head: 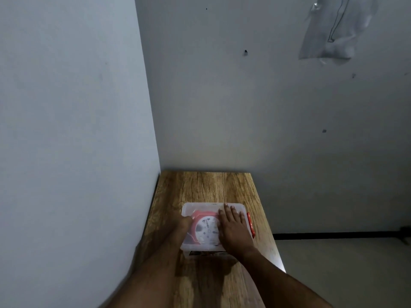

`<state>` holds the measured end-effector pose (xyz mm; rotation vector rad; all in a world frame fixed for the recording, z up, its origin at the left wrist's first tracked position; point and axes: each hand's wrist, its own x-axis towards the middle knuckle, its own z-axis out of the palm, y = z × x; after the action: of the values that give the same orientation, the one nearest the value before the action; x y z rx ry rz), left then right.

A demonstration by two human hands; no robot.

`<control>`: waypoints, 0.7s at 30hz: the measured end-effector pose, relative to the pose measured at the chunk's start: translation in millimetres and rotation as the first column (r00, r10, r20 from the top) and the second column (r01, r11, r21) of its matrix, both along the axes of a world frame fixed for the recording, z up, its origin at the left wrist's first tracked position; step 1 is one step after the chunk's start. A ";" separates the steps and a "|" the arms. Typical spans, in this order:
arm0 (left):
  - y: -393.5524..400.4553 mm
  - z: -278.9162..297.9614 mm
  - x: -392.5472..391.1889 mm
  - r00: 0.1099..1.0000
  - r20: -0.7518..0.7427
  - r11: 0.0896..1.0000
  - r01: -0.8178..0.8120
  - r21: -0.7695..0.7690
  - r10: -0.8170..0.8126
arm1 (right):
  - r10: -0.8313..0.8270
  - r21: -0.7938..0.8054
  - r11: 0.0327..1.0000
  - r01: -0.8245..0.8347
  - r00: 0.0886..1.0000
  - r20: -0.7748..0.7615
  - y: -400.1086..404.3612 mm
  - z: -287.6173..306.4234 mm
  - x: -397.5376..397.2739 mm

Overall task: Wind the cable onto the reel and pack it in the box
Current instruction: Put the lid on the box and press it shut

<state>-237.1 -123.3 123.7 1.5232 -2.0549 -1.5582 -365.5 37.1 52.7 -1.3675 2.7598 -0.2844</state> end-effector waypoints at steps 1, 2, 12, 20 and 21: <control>1.3 3.1 -0.8 0.999 0.033 0.999 0.005 -0.053 -0.003 | -0.002 0.002 1.000 0.002 1.000 0.001 -0.2 -0.6 0.0; 2.8 3.8 -3.0 0.999 0.046 0.996 0.005 -0.087 -0.001 | -0.004 0.003 1.000 0.004 1.000 0.002 -0.5 -1.1 -0.3; 11.0 5.5 -6.6 0.985 0.175 0.966 0.051 -0.255 -0.006 | -0.006 0.022 1.000 0.007 1.000 -0.013 0.0 -0.5 2.0; 17.9 -5.6 -1.4 0.983 0.170 0.980 0.099 -0.173 -0.070 | -0.012 -0.041 0.999 0.012 1.000 -0.021 3.0 10.4 3.1; 17.5 -6.2 -0.1 0.986 0.155 0.975 0.086 -0.204 -0.054 | -0.050 -0.084 0.995 0.046 0.998 -0.046 4.7 14.0 2.7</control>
<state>-237.2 -105.8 117.5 1.5447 -2.2938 -1.2335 -362.8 41.8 66.7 -1.3440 2.8540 -0.3775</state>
